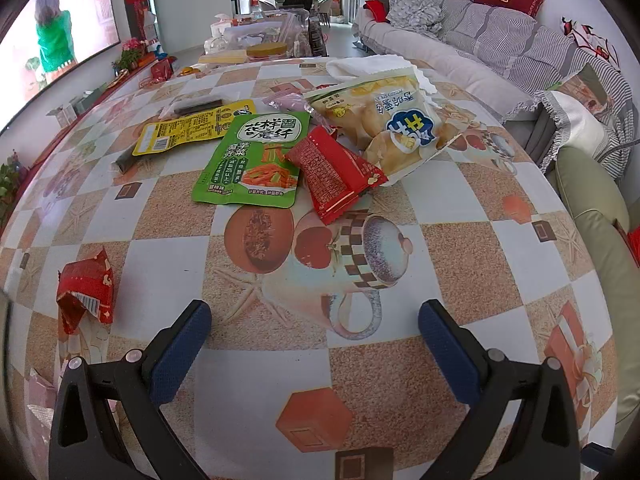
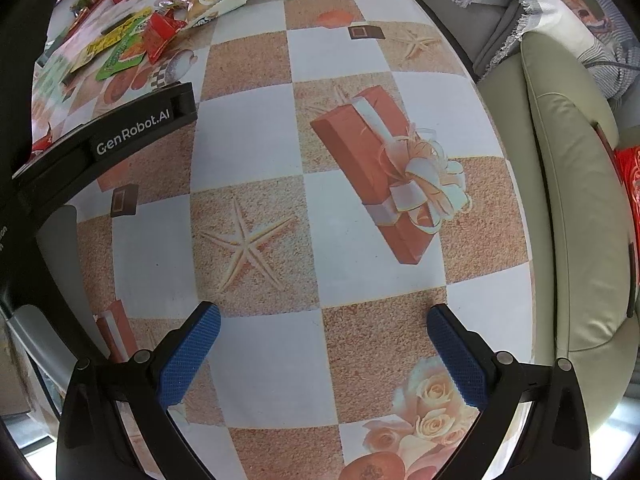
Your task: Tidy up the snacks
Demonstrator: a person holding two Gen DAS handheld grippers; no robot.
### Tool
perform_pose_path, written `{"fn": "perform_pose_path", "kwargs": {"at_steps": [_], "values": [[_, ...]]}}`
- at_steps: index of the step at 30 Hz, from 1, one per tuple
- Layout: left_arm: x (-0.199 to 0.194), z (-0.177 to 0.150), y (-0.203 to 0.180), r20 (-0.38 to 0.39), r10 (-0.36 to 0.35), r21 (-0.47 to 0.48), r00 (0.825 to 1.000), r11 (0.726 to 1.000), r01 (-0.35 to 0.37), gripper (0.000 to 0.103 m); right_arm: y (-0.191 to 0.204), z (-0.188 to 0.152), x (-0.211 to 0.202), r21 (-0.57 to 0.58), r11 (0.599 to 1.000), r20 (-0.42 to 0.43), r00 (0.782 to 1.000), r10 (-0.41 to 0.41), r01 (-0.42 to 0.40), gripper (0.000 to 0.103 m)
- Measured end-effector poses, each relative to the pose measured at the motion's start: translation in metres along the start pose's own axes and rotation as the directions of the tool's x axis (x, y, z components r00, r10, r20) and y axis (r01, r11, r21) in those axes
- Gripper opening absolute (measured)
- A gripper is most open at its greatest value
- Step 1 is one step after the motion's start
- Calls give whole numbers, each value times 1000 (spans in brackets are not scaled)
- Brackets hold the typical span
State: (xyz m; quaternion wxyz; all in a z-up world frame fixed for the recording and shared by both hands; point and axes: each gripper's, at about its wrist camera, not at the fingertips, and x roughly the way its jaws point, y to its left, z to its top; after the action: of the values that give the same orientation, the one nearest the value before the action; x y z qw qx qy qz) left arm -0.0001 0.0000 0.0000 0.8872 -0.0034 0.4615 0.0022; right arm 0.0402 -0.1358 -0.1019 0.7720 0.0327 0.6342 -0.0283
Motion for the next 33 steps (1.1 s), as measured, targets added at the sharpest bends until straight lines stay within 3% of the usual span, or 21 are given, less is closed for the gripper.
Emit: {"fn": "perform_pose_path", "kwargs": {"at_steps": [4,14,21,26,33], "values": [[0,0,0,0,0,0,1000,1000,0,103,1,-5,1,9,1000,9,1000,-4,4,103],[0,0,0,0,0,0,1000,1000,0,103,2,4,5,17,1000,-94,996,1,1,103],[0,0,0,0,0,0,1000,1000,0,103,3,-16,11,39,999,-130,991,6,-1,103],[0,0,0,0,0,0,1000,1000,0,103,8,-22,20,-16,1000,-262,965,11,-16,103],[0,0,0,0,0,0,1000,1000,0,103,11,-40,23,-36,999,-289,957,14,-26,103]]}}
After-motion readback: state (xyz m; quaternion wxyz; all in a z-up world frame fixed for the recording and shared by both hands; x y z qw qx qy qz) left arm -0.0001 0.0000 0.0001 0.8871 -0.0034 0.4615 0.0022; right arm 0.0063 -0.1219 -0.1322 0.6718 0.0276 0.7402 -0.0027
